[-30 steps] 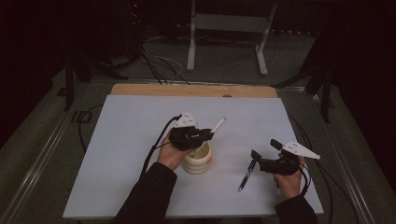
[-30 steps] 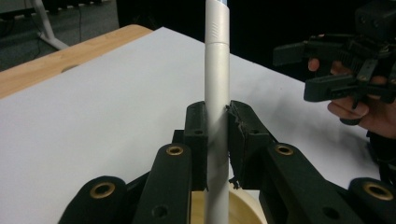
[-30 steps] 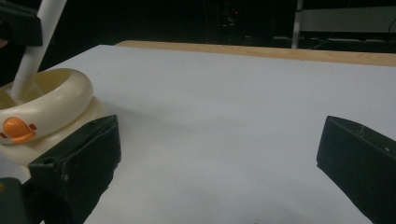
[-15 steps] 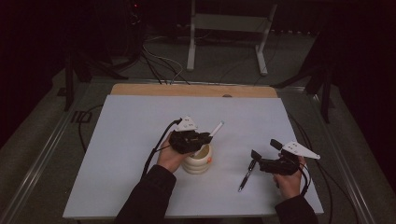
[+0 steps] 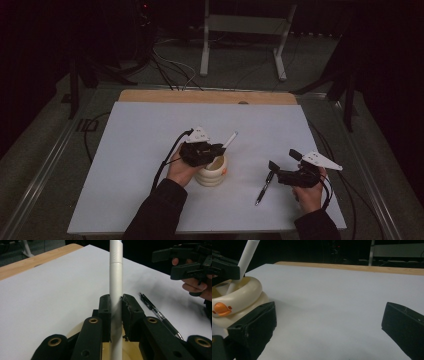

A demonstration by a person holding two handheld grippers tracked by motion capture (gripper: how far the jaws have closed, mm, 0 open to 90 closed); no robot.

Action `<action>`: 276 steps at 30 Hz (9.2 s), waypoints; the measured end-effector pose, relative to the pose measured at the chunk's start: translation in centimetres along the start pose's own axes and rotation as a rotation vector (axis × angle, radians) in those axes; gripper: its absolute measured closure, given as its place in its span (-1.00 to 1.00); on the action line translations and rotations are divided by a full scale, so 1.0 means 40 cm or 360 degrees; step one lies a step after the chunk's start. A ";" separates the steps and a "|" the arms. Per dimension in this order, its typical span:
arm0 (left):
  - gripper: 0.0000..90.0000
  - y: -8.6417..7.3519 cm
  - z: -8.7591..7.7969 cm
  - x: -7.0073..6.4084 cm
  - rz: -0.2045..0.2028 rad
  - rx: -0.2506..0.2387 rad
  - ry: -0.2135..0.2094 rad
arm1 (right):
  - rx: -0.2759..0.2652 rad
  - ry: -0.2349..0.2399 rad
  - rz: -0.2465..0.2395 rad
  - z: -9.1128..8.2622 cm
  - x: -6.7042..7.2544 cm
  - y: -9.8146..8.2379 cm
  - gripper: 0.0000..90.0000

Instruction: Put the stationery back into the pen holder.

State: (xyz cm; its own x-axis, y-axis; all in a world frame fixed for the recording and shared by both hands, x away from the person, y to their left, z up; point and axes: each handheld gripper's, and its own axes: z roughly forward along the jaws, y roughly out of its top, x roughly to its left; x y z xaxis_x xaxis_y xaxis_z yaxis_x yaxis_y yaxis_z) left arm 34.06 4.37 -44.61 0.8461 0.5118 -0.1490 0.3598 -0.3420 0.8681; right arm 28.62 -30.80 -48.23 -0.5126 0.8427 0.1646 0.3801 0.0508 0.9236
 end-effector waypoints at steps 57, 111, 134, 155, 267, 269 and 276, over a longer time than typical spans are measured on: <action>-0.73 -0.048 -0.147 0.103 -0.0190 -0.0036 0.0517 | -0.0006 -0.0002 0.0013 -0.002 -0.003 0.000 -1.00; -1.00 -0.270 -0.399 0.109 -0.0225 -0.0204 0.0888 | 0.0046 -0.0014 0.0027 0.000 -0.007 -0.003 -1.00; -1.00 -0.271 -0.402 0.102 -0.0208 -0.0182 0.0914 | 0.0310 -0.0138 0.0024 0.003 0.018 -0.009 -1.00; -1.00 -0.273 -0.404 0.102 -0.0218 -0.0184 0.0921 | 0.0434 -0.0091 -0.0037 0.003 0.038 -0.017 -0.72; -0.99 -0.277 -0.403 0.107 -0.0247 -0.0175 0.0922 | 0.0829 -0.0142 -0.0238 0.051 -0.039 -0.060 1.00; -0.99 -0.277 -0.403 0.107 -0.0246 -0.0176 0.0921 | 0.0829 -0.0136 -0.0233 0.046 -0.040 -0.062 1.00; -0.99 -0.277 -0.403 0.106 -0.0248 -0.0177 0.0922 | 0.0830 -0.0129 -0.0227 0.030 -0.038 -0.068 1.00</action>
State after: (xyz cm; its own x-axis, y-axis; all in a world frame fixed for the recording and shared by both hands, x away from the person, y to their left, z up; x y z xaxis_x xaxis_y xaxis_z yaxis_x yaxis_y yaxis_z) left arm 27.32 23.02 -47.24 0.4239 0.9054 -0.0235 0.3923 -0.1602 0.9058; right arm 29.27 -31.57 -51.40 -0.5337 0.8457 0.0039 0.6532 0.4093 0.6370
